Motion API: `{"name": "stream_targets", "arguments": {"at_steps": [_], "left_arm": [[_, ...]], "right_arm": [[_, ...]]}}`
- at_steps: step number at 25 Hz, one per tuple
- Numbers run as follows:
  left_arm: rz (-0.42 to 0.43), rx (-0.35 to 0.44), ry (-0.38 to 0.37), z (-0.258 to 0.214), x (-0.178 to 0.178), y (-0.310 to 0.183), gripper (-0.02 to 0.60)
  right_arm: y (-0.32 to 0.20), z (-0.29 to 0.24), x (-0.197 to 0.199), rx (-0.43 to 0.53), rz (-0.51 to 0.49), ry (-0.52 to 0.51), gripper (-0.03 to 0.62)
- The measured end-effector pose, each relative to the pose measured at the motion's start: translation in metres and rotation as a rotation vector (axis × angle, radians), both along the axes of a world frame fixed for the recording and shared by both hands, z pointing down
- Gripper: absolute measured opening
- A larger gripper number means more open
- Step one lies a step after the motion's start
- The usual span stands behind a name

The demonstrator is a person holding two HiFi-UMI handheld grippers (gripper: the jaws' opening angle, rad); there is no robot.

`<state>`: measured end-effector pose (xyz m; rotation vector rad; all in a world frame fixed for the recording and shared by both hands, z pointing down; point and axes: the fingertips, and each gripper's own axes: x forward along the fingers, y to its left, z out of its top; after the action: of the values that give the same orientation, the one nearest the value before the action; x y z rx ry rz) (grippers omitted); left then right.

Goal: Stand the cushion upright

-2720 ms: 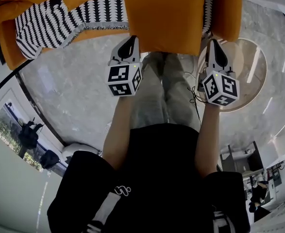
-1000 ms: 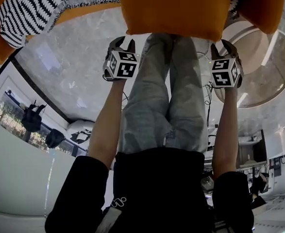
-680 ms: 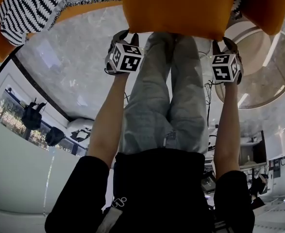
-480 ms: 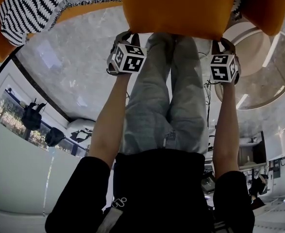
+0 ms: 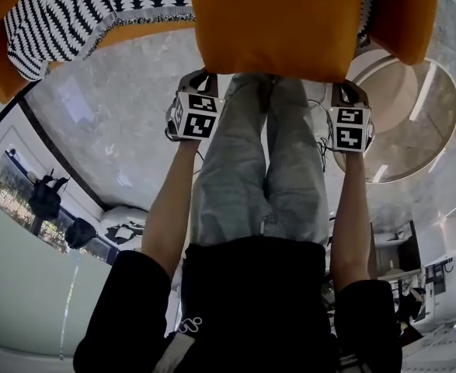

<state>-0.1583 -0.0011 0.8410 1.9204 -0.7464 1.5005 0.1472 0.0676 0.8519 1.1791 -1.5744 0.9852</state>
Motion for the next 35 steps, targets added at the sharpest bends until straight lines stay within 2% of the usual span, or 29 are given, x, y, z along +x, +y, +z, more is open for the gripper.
{"name": "stream_targets", "arguments": {"at_steps": [9,14,19,25,30,35], "left_arm": [[-0.024,0.083,0.089,-0.077,0.011,-0.037,0.017],[-0.082,0.105,0.154,-0.123,0.015,-0.059,0.017],[-0.104,0.151,0.196,-0.168,0.024,-0.083,0.017],[-0.136,0.211,0.254,-0.215,0.031,-0.121,0.017],[-0.126,0.307,0.306,-0.252,0.054,-0.167,0.017],[-0.146,0.368,0.345,-0.283,0.063,-0.203,0.017]], "right_arm": [[-0.033,-0.077,0.008,0.095,0.08,-0.024,0.014],[-0.054,-0.123,0.011,0.153,0.08,-0.023,0.014],[-0.078,-0.168,0.022,0.221,0.137,-0.049,0.014],[-0.116,-0.217,0.029,0.304,0.161,-0.054,0.014],[-0.16,-0.253,0.052,0.411,0.186,-0.067,0.014],[-0.195,-0.287,0.062,0.492,0.175,-0.082,0.014]]}}
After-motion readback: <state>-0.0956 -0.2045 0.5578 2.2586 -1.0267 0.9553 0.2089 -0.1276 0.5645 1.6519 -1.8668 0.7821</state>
